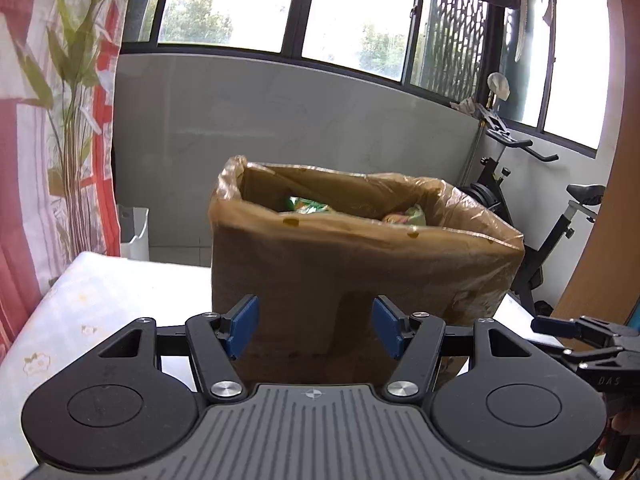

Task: Organize snacks
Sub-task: 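Open both tools to drop the red packet and yellow candy into the box, then grasp the small brown packet with the left tool while the right tool grasps the red sauce packet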

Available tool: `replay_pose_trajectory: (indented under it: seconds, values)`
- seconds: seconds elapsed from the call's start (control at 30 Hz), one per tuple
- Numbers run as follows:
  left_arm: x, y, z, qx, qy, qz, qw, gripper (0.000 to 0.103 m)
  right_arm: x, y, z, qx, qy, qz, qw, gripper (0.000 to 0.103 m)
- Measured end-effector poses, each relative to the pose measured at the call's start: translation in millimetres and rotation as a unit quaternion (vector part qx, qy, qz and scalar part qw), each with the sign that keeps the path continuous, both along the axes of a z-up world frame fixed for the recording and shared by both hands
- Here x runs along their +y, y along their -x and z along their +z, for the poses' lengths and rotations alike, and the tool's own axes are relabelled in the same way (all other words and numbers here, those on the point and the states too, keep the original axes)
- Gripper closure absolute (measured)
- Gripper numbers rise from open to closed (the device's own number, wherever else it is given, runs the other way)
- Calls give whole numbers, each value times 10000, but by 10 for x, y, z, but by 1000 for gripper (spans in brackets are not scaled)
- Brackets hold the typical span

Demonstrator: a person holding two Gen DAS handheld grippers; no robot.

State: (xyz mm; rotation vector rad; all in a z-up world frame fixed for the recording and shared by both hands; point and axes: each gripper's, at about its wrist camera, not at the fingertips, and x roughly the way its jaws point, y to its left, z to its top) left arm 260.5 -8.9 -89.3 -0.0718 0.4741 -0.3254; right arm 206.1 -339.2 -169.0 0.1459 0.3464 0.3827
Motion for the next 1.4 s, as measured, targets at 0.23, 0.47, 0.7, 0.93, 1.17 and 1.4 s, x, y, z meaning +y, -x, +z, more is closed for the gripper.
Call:
replay_pose_trajectory:
  seconds: [0.23,0.47,0.7,0.93,1.17,1.4]
  values:
    - [38,39,-351,537,-12,109,9985,38,284,-92,-619,1011,534,712,9909,24]
    - [81,17,-538,809,-48,202,9965,38,564,-130,-823,1413,1187,1228,9751,24]
    - [98,61,-602,939,-34,283,9952,38,698,-203,-862,1443,1630,1408,9658,23]
    - [112,59,-669,1095,-9,320,9935,38,701,-131,-835,1335,1596,1439,9675,51]
    - [64,-23,-743,1245,-17,216,9920,43,519,-53,-869,1232,1250,840,9809,57]
    - [-152,-252,-1007,1474,-288,-125,9886,56,288,-64,-906,1304,684,344,9885,57]
